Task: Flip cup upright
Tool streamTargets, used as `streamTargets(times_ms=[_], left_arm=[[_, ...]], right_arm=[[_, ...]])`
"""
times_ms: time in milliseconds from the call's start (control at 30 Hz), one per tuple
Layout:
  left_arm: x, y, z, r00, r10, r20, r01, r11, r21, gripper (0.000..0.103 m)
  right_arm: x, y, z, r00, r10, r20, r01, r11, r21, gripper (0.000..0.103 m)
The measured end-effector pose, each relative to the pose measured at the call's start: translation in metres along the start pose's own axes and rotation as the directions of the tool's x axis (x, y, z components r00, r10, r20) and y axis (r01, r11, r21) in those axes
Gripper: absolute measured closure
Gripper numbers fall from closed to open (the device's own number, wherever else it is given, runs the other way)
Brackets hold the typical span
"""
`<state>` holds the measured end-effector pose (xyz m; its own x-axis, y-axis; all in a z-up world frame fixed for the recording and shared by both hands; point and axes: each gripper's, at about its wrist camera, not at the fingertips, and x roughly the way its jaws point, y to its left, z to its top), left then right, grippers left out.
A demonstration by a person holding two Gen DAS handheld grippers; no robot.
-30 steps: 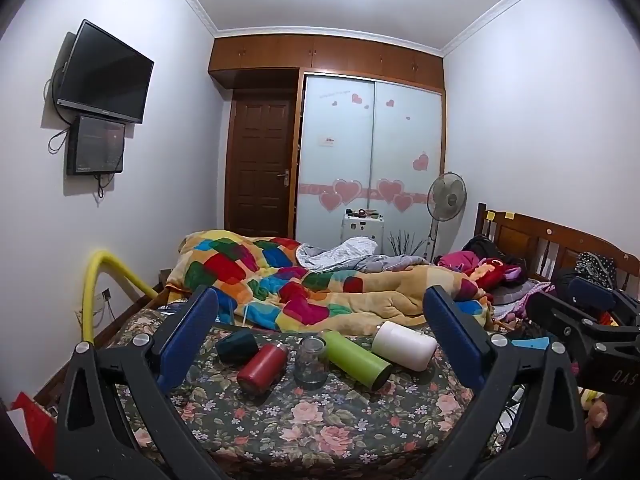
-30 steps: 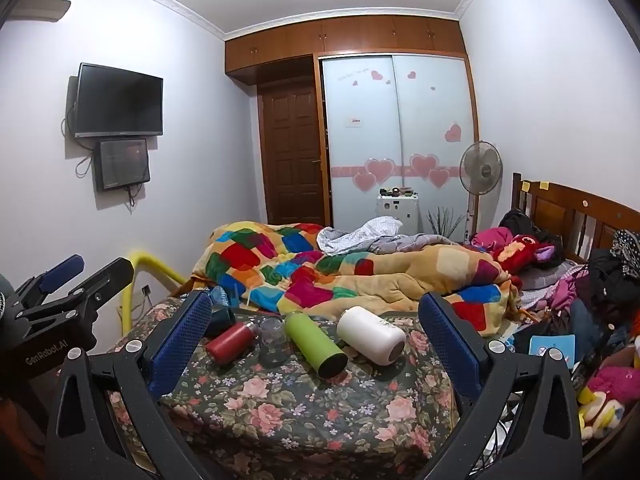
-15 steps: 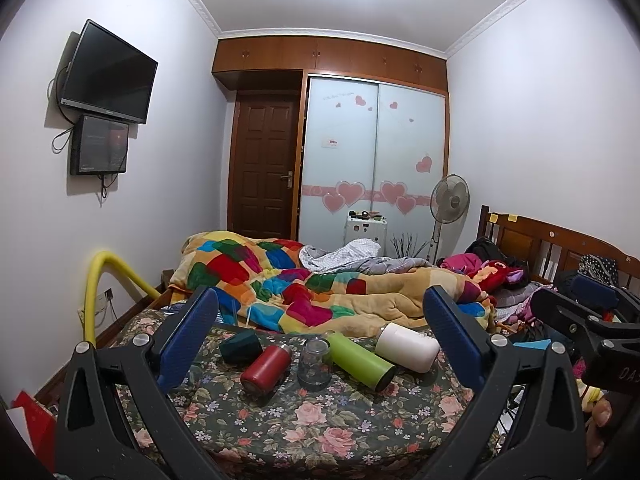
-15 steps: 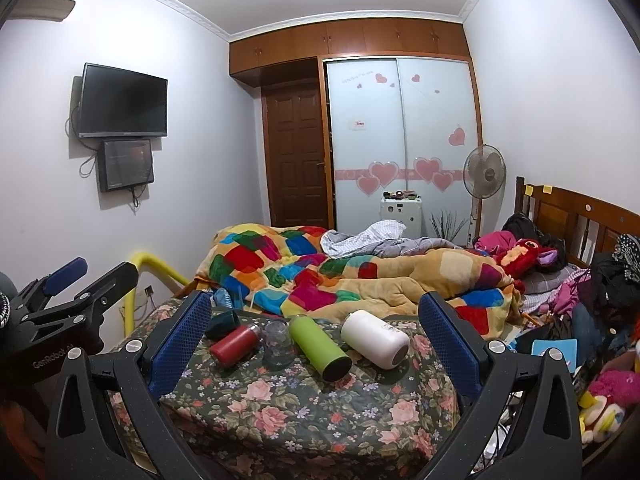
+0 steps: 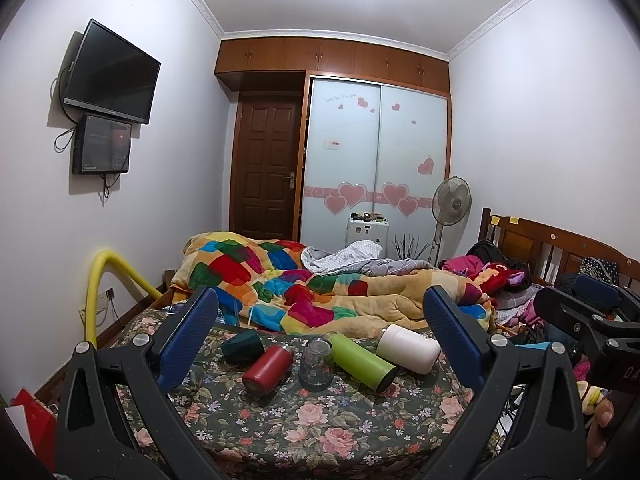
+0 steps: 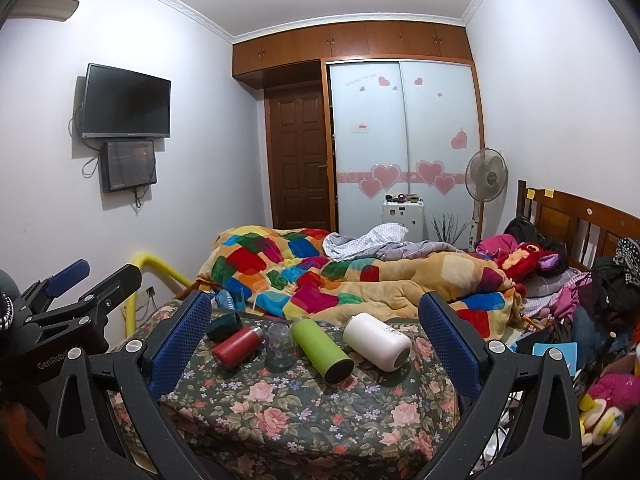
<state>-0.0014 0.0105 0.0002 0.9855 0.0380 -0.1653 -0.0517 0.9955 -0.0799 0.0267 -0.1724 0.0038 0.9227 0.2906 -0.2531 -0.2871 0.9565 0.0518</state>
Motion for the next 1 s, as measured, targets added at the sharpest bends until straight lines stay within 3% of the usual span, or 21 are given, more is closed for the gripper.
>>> streamTargets(times_ms=[1000], left_arm=[[0.0001, 0.0046, -0.001, 1.0, -0.001, 0.002, 0.001, 1.0, -0.002, 0.0]], right_arm=[[-0.0029, 0.0022, 0.001, 1.0, 0.004, -0.002, -0.004, 1.0, 0.001, 0.0]])
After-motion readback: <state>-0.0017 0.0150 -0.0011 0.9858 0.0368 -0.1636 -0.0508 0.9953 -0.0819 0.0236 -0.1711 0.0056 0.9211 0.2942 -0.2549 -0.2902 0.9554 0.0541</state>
